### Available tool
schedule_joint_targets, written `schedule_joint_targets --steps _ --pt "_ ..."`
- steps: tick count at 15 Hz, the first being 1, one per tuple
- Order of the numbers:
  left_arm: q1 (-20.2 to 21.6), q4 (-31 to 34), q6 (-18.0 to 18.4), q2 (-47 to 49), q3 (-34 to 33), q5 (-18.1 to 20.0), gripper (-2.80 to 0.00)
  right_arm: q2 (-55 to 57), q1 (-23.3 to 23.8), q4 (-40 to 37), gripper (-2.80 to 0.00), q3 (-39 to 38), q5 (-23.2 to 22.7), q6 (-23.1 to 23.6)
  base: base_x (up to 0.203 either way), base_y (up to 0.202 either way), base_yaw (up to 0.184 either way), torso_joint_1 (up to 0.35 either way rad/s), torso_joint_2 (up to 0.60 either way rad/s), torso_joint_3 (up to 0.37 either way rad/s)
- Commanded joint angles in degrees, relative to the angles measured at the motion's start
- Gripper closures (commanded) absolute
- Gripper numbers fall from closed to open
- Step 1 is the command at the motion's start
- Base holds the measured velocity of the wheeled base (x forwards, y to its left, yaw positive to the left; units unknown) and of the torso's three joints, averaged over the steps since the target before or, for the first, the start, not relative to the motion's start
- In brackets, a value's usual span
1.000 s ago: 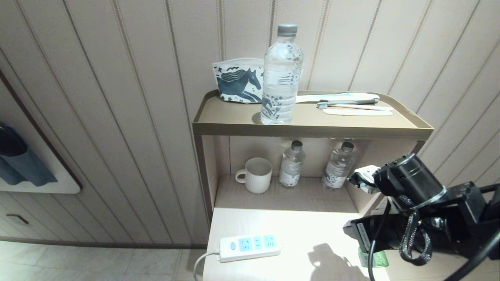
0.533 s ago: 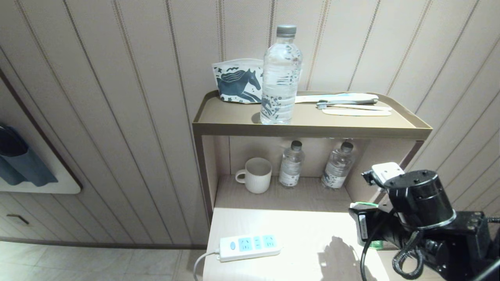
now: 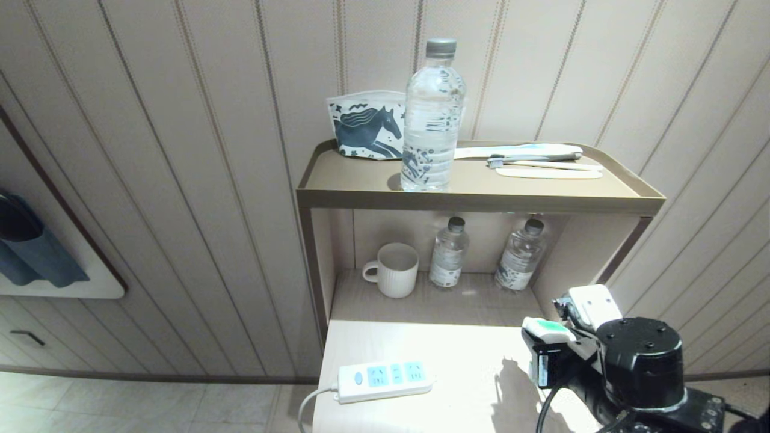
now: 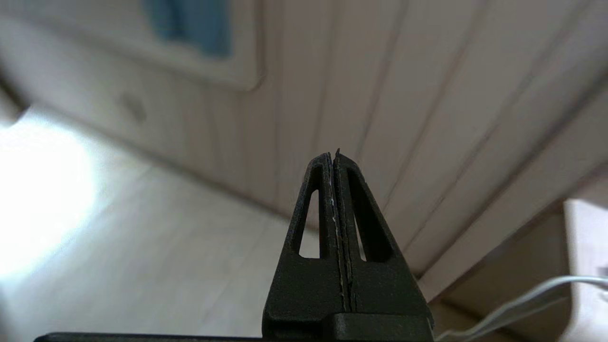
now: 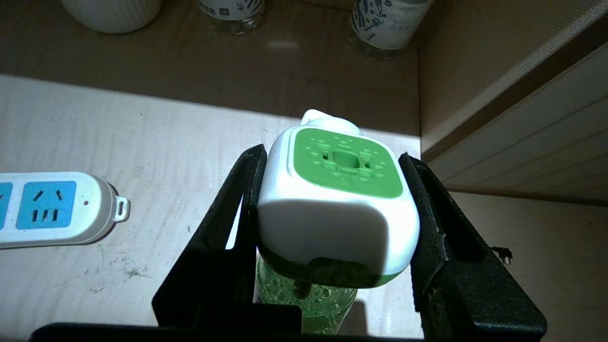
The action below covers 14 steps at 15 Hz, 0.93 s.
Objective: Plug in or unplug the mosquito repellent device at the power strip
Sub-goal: Place the mosquito repellent liquid on the table
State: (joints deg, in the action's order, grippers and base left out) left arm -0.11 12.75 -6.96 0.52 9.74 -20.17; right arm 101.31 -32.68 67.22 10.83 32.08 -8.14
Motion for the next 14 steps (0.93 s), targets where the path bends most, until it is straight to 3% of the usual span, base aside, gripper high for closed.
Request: schedule_joint_targets --steps 1,3,6,8,9,11,13,14 --pt "0.0 -0.3 0.8 -0.5 -0.9 0.6 0.00 10.9 -0.2 16.3 0.00 -4.2 1.1 1.9 0.000 0.000 0.000 0.000 0.00 0.000" --pt "0.0 -0.3 1.2 -0.5 -0.9 0.9 0.00 15.2 -0.2 22.5 0.00 -6.4 2.9 3.7 0.000 0.000 0.000 0.000 0.00 0.000" --pt "0.0 -0.7 0.7 -0.5 -0.9 1.0 0.00 13.6 -0.2 22.7 0.00 -5.5 3.2 4.7 0.000 0.000 0.000 0.000 0.00 0.000" --pt "0.0 -0.9 -2.9 -0.5 -1.0 0.8 0.00 13.4 -0.2 22.7 0.00 -5.8 3.2 4.3 0.000 0.000 0.000 0.000 0.00 0.000" --pt "0.0 -0.5 -1.7 -0.4 -1.0 0.5 0.00 13.7 -0.2 22.7 0.00 -6.2 3.2 3.9 0.000 0.000 0.000 0.000 0.00 0.000" --pt "0.0 -0.9 3.4 -0.4 -1.4 -0.4 0.00 13.8 -0.2 22.7 0.00 -6.2 3.2 3.9 0.000 0.000 0.000 0.000 0.00 0.000" --pt "0.0 -1.5 13.5 -0.4 -1.8 -0.2 0.00 13.6 -0.2 22.7 0.00 -6.0 3.0 3.9 0.000 0.000 0.000 0.000 0.00 0.000" --pt "0.0 -1.6 17.4 -0.5 -1.8 1.8 0.00 13.6 -0.2 22.7 0.00 -6.1 3.0 3.8 0.000 0.000 0.000 0.000 0.00 0.000"
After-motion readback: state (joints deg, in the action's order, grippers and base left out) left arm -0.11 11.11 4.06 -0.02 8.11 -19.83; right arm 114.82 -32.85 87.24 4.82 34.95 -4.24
